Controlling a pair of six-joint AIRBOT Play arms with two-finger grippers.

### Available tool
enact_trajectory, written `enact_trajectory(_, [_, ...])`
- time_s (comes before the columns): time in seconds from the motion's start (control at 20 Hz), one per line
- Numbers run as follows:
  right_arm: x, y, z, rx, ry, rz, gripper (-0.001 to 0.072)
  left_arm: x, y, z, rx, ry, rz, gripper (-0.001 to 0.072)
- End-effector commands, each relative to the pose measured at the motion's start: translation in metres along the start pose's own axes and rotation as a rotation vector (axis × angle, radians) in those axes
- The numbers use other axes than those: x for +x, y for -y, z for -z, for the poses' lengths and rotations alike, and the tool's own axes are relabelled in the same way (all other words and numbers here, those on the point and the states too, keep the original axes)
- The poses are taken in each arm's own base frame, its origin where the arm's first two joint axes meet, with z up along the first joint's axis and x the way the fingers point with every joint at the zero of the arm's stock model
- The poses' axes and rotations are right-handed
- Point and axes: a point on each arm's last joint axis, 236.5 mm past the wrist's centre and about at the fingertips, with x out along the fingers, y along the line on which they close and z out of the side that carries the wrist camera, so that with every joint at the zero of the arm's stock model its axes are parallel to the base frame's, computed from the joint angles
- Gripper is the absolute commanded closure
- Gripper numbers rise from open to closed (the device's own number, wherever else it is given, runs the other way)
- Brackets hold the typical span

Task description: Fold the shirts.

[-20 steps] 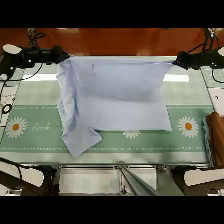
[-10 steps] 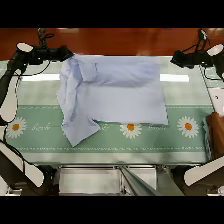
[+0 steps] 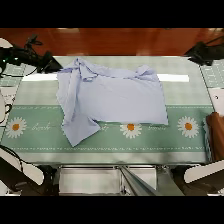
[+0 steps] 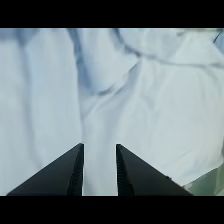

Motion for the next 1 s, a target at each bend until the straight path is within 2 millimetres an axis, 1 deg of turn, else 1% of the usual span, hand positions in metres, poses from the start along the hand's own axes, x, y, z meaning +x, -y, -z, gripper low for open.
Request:
enact_trajectory(0.0, [-0.055,0.008,0.029,0.041,-0.108,0.012,0.0298,-0.062,-0.043,0.061,-0.113,-0.156,-0.285,0.0425])
enact_trajectory(0.1, [-0.068,0.015,0.047,0.064,-0.118,0.046,0.0298,-0.089,-0.045,0.075,-0.115,-0.111,-0.384,0.0425])
enact_trajectory(0.15, [-0.071,0.019,0.058,0.074,-0.115,0.061,0.0298,-0.102,-0.051,0.089,-0.135,-0.093,-0.447,0.0425])
enact_trajectory(0.2, [-0.072,0.024,0.070,0.093,-0.106,0.071,0.0297,-0.111,-0.059,0.106,-0.154,-0.075,-0.502,0.0425])
enact_trajectory(0.25, [-0.072,0.030,0.086,0.117,-0.092,0.078,0.0297,-0.116,-0.065,0.126,-0.168,-0.067,-0.535,0.0425])
enact_trajectory(0.3, [-0.071,0.038,0.102,0.138,-0.076,0.093,0.0296,-0.116,-0.071,0.148,-0.195,-0.059,-0.547,0.0369])
enact_trajectory(0.35, [-0.069,0.046,0.120,0.157,-0.058,0.100,0.0294,-0.110,-0.077,0.175,-0.240,-0.051,-0.548,0.0194])
enact_trajectory(0.45, [-0.063,0.048,0.161,0.184,-0.049,0.063,0.0293,-0.087,-0.089,0.225,-0.290,-0.066,-0.535,0.0194])
enact_trajectory(0.5, [-0.060,0.047,0.179,0.197,-0.050,0.037,0.0293,-0.069,-0.089,0.249,-0.308,-0.084,-0.497,0.0195])
enact_trajectory(0.55, [-0.058,0.046,0.198,0.210,-0.061,0.019,0.0293,-0.050,-0.082,0.266,-0.324,-0.093,-0.435,0.0195])
enact_trajectory(0.6, [-0.057,0.046,0.214,0.218,-0.077,0.015,0.0293,-0.027,-0.067,0.277,-0.329,-0.089,-0.327,0.0197])
enact_trajectory(0.65, [-0.055,0.045,0.230,0.217,-0.100,0.014,0.0293,-0.006,-0.047,0.281,-0.332,-0.074,-0.202,0.0197])
enact_trajectory(0.7, [-0.053,0.045,0.241,0.226,-0.113,0.014,0.0294,0.010,-0.025,0.282,-0.330,-0.060,-0.074,0.0197])
enact_trajectory(0.75, [-0.051,0.044,0.247,0.238,-0.113,0.009,0.0294,0.021,-0.009,0.279,-0.333,-0.033,0.030,0.0197])
enact_trajectory(0.8, [-0.050,0.042,0.248,0.249,-0.109,-0.003,0.0294,0.028,-0.002,0.273,-0.335,0.004,0.089,0.0197])
enact_trajectory(0.85, [-0.049,0.039,0.248,0.251,-0.110,-0.012,0.0294,0.031,0.000,0.266,-0.329,0.038,0.116,0.0197])
enact_trajectory(0.95, [-0.049,0.037,0.247,0.254,-0.109,-0.022,0.0295,0.031,0.006,0.249,-0.290,0.104,0.159,0.0198])
